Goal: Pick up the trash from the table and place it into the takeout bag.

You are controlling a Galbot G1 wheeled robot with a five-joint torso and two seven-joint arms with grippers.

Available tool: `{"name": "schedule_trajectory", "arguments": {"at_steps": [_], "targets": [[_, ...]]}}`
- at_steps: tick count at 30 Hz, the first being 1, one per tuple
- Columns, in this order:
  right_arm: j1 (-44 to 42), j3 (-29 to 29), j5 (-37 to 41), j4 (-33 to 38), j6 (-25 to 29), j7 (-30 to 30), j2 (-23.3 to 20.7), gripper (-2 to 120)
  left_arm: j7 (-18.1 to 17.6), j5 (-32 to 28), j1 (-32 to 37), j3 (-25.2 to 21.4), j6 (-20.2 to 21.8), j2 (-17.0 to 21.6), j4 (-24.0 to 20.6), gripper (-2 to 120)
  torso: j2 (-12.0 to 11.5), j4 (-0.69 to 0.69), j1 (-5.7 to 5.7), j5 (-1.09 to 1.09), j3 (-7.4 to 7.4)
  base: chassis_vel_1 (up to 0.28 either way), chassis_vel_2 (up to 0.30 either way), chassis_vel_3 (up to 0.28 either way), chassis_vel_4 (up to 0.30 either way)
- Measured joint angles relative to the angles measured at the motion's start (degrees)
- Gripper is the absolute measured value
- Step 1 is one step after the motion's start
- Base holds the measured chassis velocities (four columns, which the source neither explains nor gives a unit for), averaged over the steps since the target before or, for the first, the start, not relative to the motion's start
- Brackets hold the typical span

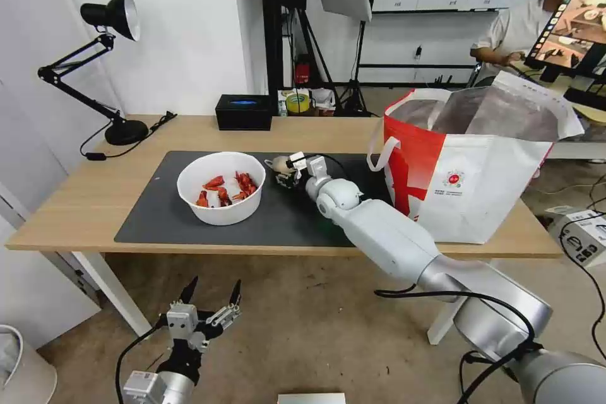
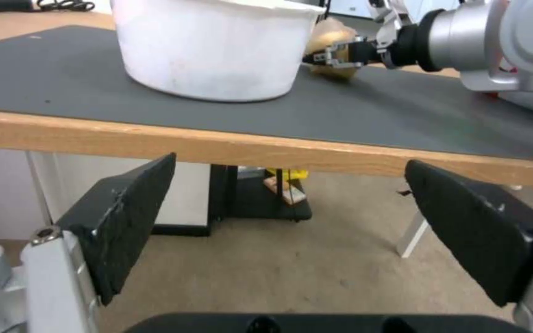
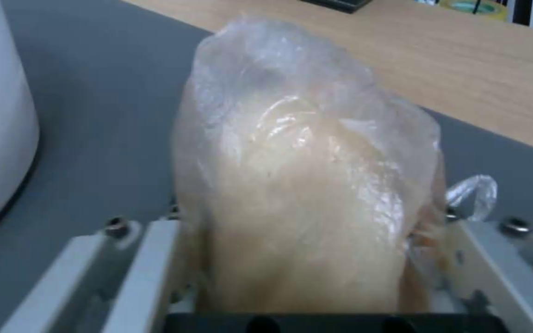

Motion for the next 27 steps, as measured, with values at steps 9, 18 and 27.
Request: {"name": "schedule_trajectory", "arguments": {"at_steps": [9,18,27], "targets": [[-2.1,0.3,1.3,5.6,-0.2,0.7,-4.5,14,0.0,0.8,0.5,0.2,0.0,-0.4,-0.7,100,0.0,0.00,0.00,0.00,0.00,0.000,0.000,0.000,0.000],[-4.2,2.3,3.4,16.6,-0.1,1.7,-10.4,7,0.0,1.3,1.1,0.3,0.0,-0.5,-1.6,100,0.0,-0.01,0.00,0.00,0.01,0.000,0.000,0.000,0.000],[-8.6,10.7,4.7,38.8,0.8,6.1,-20.6,7,0.0,2.3,1.9,0.4,0.0,-1.1,-2.8,100,0.0,-0.01,0.00,0.01,0.00,0.000,0.000,0.000,0.000]]}}
